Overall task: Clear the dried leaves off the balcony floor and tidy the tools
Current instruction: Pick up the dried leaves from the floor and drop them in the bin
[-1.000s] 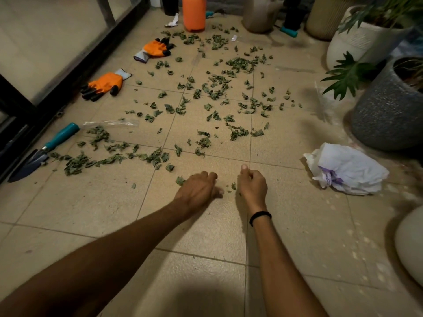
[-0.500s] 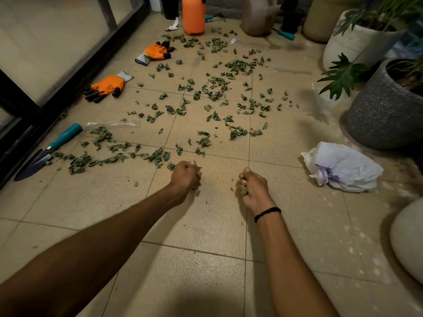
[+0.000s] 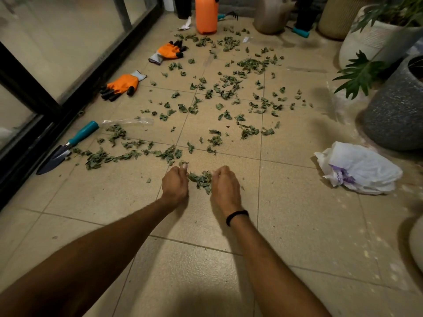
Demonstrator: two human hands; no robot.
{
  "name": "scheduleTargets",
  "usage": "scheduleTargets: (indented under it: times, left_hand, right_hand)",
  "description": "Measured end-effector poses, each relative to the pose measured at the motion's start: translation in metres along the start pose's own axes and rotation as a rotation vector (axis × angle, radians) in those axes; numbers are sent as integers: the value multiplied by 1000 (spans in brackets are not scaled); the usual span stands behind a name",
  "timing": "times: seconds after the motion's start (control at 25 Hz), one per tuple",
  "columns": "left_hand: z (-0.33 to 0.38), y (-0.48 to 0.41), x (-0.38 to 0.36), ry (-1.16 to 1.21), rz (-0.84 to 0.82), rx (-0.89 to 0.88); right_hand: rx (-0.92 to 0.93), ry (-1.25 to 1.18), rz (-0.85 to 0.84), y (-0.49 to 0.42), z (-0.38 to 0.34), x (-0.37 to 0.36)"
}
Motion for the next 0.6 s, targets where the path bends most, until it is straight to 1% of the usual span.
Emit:
scheduleTargets:
  times: [0.08,0.12,0.16,0.24,0.32,0.36,0.4,0.48,0.56,0.6]
  left_hand:
    - [-1,0,0,-129,39,-149]
    - [0,-1,-3,-153,33,-196]
    - [2,-1,-5,-177,5,-225]
    - [2,0,-12,-282,-63,-295]
    - [-6,2,-18,-524,-76,-399]
    - [-9,4,-19,-622,-59,-424]
    - [-8,6,-18,-654,-32,-433]
    - [-8,7,-18,-650,6,-423]
    - [-8,9,-17,-625,6,-379]
    - [-9,9,-15,-565,-2,-335]
  right_hand:
    - [133,204,-161,11,-4,-25]
    - [175,274,-201,15,-1,-32]
    - [198,297,-192,17,2,-33]
    - [169,202,-107,19,3,-25]
    - [26,-20,-8,13,4,-11]
    - [-33,-99,35,8,5,-5]
    - [-52,-113,65,3,5,-1]
    - [-9,-60,66,-9,1,4]
    - [40,24,14,-20,2,-1]
    - [69,83,-24,-24,2,-6]
Point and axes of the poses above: each hand's wrist, its own y-axis away from the middle knuckle, its own x-axis out of the back of the hand, z = x × y, the point moved 3 cm from there along -y, towards the middle knuckle, and after that the axes turned 14 degrees about x, right-handed, at the moved point
